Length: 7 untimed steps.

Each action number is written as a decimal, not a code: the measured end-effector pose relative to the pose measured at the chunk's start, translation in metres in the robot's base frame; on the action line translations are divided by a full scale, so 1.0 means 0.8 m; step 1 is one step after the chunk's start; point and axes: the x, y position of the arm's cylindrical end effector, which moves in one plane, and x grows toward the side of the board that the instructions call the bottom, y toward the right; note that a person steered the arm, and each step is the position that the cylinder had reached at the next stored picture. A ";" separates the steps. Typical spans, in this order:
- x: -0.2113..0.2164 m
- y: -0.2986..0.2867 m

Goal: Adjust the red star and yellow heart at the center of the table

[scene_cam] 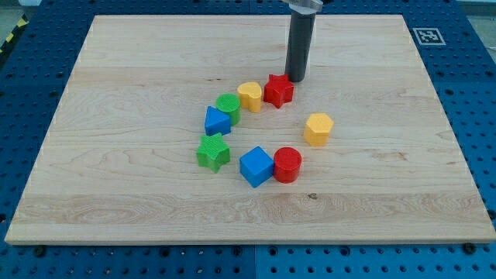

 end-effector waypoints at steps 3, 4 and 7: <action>0.000 -0.024; 0.001 -0.024; 0.024 -0.015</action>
